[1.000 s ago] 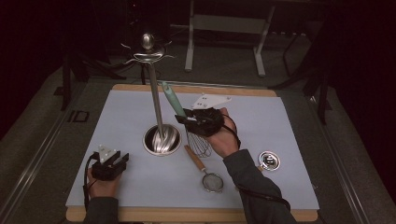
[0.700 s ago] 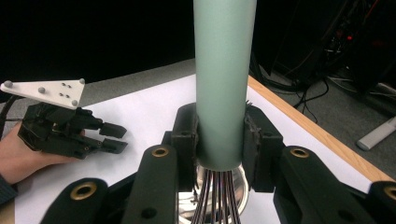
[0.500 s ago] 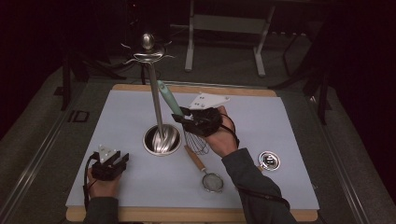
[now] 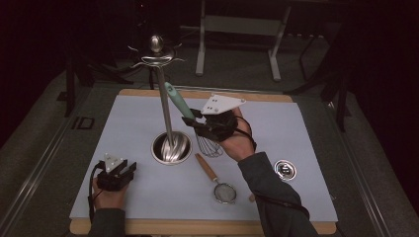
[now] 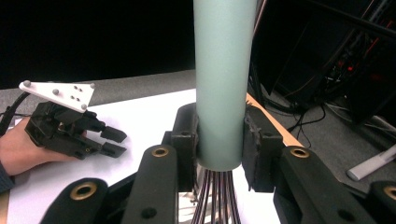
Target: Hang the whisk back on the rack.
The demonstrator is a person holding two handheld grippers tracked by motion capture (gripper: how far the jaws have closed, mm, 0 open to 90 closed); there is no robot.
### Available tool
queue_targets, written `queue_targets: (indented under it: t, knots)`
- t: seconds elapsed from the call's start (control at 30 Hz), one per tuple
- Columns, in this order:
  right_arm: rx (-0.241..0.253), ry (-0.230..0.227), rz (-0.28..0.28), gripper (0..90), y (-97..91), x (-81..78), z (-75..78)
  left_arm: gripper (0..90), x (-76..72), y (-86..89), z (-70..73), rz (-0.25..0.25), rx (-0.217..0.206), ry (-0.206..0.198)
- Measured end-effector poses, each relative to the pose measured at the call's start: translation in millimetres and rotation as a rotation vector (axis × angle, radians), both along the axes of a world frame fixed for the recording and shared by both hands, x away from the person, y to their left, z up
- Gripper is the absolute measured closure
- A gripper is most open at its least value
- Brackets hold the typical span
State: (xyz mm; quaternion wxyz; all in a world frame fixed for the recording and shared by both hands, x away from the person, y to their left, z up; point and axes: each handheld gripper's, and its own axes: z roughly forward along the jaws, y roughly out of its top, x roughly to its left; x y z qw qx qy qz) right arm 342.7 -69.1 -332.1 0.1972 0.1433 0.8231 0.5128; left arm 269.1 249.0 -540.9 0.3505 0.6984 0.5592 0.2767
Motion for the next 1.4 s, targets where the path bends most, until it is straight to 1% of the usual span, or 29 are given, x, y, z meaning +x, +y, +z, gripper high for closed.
queue_targets:
  t: [0.33, 0.53, 0.87, 1.07, 1.33, 1.4]
  knots:
    - [0.007, -0.033, 0.014, 69.0, -1.8, -0.9, 11.7, 61.9, -0.1, 0.0, 0.0, 0.0, 0.001, -0.001]
    - [0.039, -0.038, 0.03, 69.0, -6.1, 0.5, 20.4, 62.0, 0.0, 0.0, 0.0, 0.0, -0.001, 0.0]
    - [0.051, -0.07, 0.039, 69.0, -3.2, -4.6, 34.3, 61.9, 0.0, -0.2, -0.1, 0.001, 0.0, -0.001]
    - [0.042, -0.076, 0.042, 69.0, 0.3, -4.8, 38.8, 61.9, -0.1, 0.1, 0.0, 0.001, -0.002, -0.001]
    - [0.022, -0.083, 0.028, 69.0, 7.2, -4.3, 36.8, 61.9, 0.0, 0.3, -0.1, 0.0, -0.003, -0.001]
    - [0.014, -0.083, 0.015, 68.9, 9.5, -3.4, 36.8, 61.9, 0.1, 0.3, -0.2, -0.001, -0.004, -0.003]
